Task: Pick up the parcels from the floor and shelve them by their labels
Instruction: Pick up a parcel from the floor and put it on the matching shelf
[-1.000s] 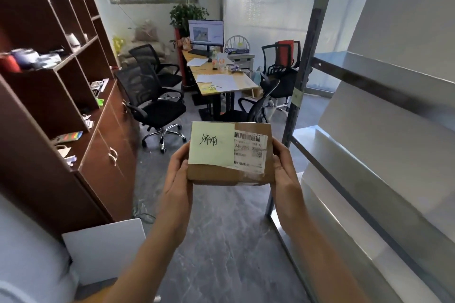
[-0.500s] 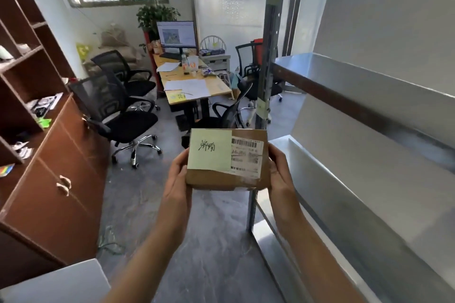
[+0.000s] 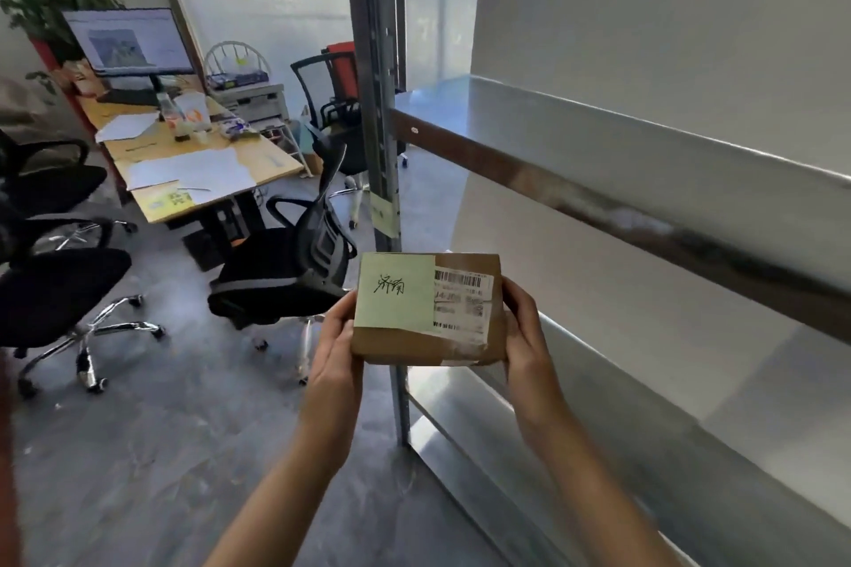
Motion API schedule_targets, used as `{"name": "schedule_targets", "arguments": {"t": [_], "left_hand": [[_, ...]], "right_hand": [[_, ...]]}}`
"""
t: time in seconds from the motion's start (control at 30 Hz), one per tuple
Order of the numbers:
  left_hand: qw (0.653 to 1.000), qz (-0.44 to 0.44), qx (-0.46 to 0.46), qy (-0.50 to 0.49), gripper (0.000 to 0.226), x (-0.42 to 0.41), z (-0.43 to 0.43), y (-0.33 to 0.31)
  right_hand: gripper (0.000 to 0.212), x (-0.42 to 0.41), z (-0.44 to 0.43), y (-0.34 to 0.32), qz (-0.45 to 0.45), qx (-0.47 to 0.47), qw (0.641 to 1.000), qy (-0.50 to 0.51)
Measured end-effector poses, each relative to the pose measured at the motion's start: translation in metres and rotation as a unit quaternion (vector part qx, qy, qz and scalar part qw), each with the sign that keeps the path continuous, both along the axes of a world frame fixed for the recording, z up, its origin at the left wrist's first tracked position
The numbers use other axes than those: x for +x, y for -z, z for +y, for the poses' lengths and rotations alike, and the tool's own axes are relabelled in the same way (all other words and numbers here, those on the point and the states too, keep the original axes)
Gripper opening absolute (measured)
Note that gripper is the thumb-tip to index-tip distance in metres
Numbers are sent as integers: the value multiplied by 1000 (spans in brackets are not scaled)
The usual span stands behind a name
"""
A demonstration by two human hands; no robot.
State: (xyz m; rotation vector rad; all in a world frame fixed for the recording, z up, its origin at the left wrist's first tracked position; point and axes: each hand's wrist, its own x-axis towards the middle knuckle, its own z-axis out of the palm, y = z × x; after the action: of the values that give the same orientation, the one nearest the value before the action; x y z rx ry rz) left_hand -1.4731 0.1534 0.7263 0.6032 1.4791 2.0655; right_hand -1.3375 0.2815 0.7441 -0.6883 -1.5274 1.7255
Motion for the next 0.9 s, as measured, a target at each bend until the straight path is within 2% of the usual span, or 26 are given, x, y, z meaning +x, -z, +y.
{"name": "schedule_targets", "arguments": {"t": [0.33,0.47,0.77,0.9], "left_hand": [[990,-23,-18,136,39,-92,78,28],[986,-28,-26,162,40,-121,92,43],[983,-50,-90,152,40,-192,83,96],[979,-34,-138,145,39,-220,81,115]], "right_hand": [[32,-59,41,24,-54,1,990,133],[32,-82,46,40,-73,3,984,161],[32,-150,38,80,-142,-33,982,118],[32,-170,34,100,-159,-48,982,88]]}}
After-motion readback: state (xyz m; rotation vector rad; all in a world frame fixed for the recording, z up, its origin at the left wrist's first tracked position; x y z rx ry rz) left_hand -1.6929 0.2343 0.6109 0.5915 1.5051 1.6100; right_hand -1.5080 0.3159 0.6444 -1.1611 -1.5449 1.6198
